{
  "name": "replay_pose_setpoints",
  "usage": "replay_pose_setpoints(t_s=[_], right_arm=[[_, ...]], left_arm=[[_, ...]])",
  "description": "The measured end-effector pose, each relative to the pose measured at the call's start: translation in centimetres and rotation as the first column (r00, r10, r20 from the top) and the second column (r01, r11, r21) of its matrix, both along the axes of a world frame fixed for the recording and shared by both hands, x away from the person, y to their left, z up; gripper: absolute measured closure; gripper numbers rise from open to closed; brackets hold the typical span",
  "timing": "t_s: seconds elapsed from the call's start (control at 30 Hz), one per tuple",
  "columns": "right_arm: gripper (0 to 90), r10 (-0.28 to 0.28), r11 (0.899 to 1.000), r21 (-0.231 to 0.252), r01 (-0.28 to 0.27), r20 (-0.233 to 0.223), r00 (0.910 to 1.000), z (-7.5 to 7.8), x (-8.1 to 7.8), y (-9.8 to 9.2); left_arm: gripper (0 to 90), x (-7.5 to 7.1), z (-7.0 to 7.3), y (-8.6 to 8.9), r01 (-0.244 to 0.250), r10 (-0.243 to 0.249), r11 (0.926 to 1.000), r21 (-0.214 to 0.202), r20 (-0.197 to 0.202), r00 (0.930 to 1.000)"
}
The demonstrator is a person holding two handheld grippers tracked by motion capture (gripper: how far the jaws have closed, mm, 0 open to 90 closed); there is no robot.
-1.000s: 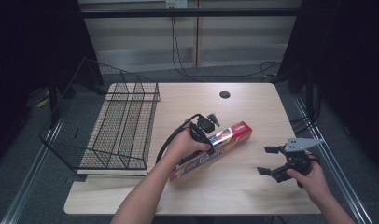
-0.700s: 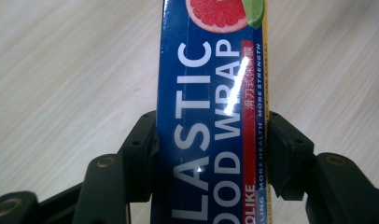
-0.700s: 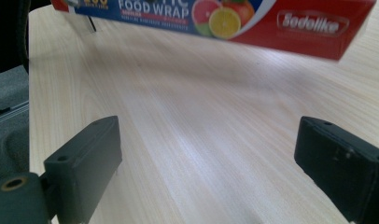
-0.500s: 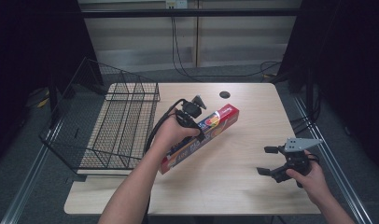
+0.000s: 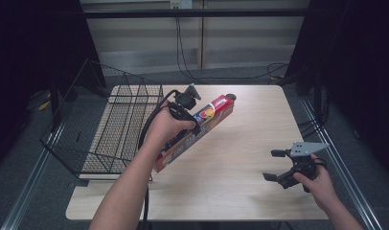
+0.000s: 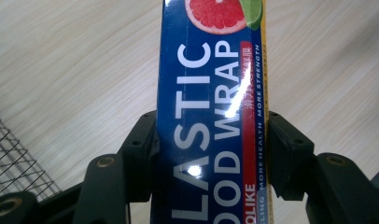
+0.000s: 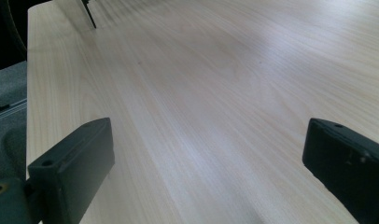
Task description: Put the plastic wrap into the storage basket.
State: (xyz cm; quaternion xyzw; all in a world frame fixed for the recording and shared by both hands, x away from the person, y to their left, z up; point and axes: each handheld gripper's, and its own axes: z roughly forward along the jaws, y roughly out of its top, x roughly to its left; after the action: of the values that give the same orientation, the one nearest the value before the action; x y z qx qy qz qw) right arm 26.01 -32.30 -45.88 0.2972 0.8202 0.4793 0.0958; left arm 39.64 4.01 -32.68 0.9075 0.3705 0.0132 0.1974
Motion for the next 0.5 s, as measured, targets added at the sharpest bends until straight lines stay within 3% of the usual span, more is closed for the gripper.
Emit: replay_pose_setpoints(t_s=[0.5], right_arm=[[1.6,0.005,1.000,-0.007,-0.005,0.005,1.0000,-0.2,0.0,0.1]], left_arm=[[44.2,0.5,2.3,2.6,-0.067,0.067,0.9977,0.006,0.011,0.9977]])
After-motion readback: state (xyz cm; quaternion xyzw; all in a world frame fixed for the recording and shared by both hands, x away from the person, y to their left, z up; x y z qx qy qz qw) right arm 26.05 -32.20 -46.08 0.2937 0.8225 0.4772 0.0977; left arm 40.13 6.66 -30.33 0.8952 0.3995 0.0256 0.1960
